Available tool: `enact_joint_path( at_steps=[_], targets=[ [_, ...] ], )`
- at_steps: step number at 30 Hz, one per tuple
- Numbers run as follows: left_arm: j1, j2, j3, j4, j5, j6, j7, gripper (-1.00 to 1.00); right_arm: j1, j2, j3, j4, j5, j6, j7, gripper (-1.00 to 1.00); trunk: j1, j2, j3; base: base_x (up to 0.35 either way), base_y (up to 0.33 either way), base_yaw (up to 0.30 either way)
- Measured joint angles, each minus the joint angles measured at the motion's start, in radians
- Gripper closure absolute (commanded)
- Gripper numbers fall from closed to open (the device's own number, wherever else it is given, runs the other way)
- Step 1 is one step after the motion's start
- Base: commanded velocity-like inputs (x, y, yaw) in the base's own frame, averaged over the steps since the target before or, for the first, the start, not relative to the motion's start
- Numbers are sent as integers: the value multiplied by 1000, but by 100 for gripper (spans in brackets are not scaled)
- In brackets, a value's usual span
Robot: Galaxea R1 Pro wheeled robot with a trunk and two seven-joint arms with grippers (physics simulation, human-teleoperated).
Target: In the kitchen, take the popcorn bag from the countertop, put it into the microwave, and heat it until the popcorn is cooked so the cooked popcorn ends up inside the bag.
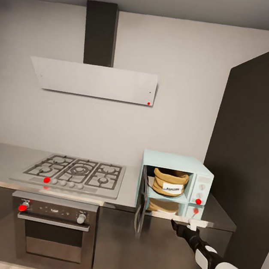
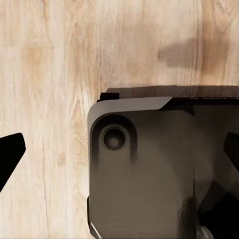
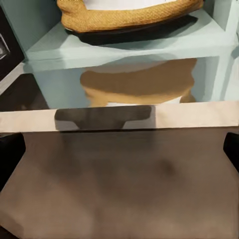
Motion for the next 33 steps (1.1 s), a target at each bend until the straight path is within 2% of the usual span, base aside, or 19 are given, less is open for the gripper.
enact_joint_path(
  at_steps=[4, 10, 15, 18, 27, 33],
  targets=[
    [0, 0, 0, 0, 0, 0, 0, -100, 0, -1, 0, 0, 0, -39, -18, -100, 0, 0, -3, 0, 0, 2],
    [0, 0, 0, 0, 0, 0, 0, -100, 0, -1, 0, 0, 1, -73, -97, -100, 0, 0, -3, 0, 0, 0],
    [0, 0, 0, 0, 0, 0, 0, -100, 0, 0, 0, 0, 3, -172, -130, -100, 0, 0, -3, 0, 0, 0],
    [0, 0, 0, 0, 0, 0, 0, -100, 0, 0, 1, 1, 3, -200, -136, -100, 0, 0, -3, 0, 0, 0],
    [0, 0, -1, 1, 0, 0, 0, -100, 0, 0, 2, 4, 3, -221, -137, -100, 0, 0, -11, 0, 0, 0],
    [0, -1, -1, 1, 0, 0, 0, -100, 2, 6, 2, 16, 4, -303, -137, -100, 0, 0, -20, 0, 0, 0]
  ],
)
